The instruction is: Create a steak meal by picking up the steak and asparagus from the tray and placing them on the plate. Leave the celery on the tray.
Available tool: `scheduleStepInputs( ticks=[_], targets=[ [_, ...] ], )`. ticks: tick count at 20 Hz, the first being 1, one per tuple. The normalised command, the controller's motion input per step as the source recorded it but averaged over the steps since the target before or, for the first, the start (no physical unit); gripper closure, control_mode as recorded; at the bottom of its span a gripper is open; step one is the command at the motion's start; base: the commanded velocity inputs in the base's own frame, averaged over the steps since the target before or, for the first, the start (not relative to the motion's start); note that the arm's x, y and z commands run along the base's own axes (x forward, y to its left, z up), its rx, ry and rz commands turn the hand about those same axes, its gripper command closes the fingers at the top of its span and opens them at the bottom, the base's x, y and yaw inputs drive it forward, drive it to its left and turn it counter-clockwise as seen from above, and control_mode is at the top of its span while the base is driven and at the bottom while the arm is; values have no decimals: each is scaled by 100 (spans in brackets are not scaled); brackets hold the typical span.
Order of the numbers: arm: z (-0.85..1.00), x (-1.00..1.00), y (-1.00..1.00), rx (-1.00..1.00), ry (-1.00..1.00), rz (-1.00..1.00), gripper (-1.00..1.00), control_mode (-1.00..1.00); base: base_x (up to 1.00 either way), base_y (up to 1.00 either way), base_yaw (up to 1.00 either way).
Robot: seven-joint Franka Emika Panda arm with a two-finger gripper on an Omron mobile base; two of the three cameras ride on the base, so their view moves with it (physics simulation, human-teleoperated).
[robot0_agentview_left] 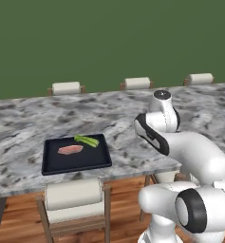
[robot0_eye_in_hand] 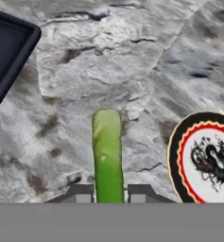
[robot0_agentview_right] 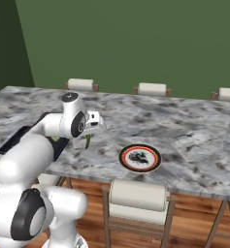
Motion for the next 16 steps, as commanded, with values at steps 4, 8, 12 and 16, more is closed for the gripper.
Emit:
scheduleStepInputs(
  ticks=[4,8,12,16],
  targets=[
    [0,0,-100,-7,7,-13,100,-100,0,0,0],
    [0,0,-100,-2,5,-11,100,-100,0,0,0],
    [-10,0,-100,0,1,-6,100,-100,0,0,0],
    [-31,0,-76,2,0,-1,100,-100,0,0,0]
  ],
)
